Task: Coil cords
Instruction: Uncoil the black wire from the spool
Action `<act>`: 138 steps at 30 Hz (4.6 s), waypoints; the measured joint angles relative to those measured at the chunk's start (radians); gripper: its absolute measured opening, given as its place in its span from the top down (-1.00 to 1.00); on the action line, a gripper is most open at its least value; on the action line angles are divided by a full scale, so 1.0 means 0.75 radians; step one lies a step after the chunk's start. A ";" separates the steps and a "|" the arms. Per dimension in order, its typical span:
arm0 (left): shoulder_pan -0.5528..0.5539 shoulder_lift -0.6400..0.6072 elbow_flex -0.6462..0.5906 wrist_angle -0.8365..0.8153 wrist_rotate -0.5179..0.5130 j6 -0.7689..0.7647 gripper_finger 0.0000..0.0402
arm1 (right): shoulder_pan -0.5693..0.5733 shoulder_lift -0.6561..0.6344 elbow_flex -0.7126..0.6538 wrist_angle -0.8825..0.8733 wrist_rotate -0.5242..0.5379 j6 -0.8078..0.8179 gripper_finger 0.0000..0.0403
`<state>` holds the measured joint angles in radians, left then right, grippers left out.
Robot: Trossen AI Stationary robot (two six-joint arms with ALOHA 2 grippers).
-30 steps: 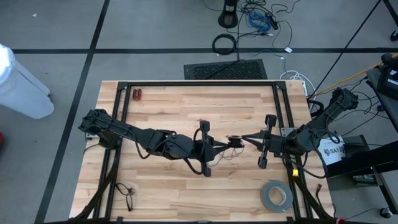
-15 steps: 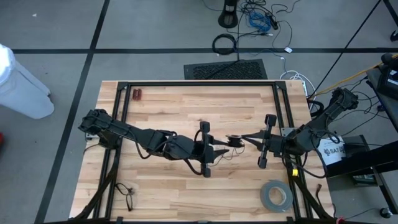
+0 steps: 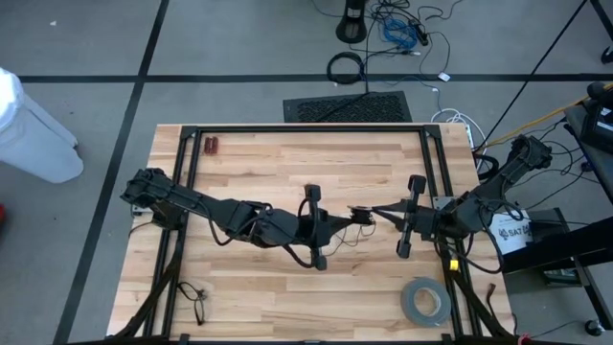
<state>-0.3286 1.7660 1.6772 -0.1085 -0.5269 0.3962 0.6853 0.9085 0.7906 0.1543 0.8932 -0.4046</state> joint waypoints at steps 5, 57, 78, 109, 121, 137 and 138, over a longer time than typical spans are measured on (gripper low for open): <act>-0.008 0.000 0.000 -0.018 -0.031 -0.001 0.98 | 0.009 -0.003 0.000 -0.004 0.070 0.053 0.95; -0.249 -0.107 0.001 -0.257 -0.256 -0.377 1.00 | -0.049 0.343 -0.221 0.100 -0.357 0.656 0.95; -0.282 -0.106 0.001 -0.412 -0.122 -0.451 1.00 | 0.075 0.281 0.122 -0.059 -0.314 0.458 1.00; -0.371 -0.072 0.002 -0.214 0.033 -0.164 1.00 | -0.120 0.400 0.356 -0.325 -0.327 0.334 1.00; -0.434 -0.072 0.002 -0.253 -0.165 -0.135 1.00 | -0.055 0.402 0.356 -0.815 -0.321 0.794 1.00; -0.488 -0.123 0.002 -0.318 -0.534 -0.138 1.00 | 0.146 0.403 0.353 -1.203 -0.341 1.302 1.00; -0.493 -0.125 0.002 -0.323 -0.568 -0.143 1.00 | 0.159 0.403 0.347 -1.202 -0.351 1.318 1.00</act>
<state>-0.6982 1.6724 1.6787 -0.3507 -0.9531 0.2888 0.8045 1.2110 1.0505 -0.7472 0.6302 0.5843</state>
